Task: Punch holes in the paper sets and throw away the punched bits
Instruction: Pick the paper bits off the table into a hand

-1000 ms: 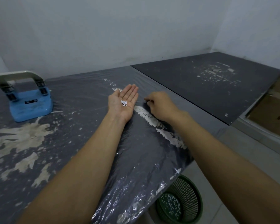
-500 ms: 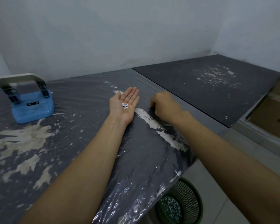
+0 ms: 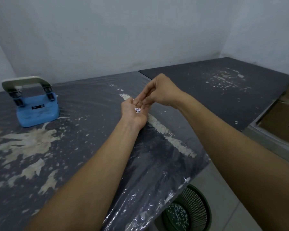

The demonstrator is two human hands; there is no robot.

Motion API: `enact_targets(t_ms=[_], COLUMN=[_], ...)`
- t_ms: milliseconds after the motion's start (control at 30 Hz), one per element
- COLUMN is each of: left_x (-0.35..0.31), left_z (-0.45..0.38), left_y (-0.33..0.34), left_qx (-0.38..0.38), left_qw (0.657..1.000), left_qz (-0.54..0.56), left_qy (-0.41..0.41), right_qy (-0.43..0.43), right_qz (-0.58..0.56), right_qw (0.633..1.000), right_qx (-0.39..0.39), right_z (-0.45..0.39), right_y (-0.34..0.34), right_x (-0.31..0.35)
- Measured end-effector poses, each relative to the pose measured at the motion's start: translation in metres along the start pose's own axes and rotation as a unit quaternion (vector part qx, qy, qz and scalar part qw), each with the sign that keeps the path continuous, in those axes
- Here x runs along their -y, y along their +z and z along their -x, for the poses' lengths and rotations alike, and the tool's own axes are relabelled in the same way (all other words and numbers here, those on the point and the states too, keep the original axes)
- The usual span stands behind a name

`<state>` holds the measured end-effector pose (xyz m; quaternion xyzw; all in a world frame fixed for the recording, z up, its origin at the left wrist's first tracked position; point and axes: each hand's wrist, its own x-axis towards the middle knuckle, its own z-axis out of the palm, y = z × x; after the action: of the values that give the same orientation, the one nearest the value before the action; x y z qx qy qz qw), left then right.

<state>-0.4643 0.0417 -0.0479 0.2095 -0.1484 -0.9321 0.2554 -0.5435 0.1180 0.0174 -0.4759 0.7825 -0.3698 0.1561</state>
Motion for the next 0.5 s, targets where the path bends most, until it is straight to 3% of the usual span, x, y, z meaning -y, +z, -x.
enact_targets(t_ms=[500], left_x=[0.0047], left_z=[0.0024], left_y=[-0.0017], left_qx=[0.048], left_qw=[0.998], left_qz=[0.033], left_qy=[-0.011], right_qy=[-0.024], right_qz=[0.053], right_qw=[0.997], right_qx=[-0.049], right_z=[0.0051], right_y=[-0.0033], right_x=[-0.0019])
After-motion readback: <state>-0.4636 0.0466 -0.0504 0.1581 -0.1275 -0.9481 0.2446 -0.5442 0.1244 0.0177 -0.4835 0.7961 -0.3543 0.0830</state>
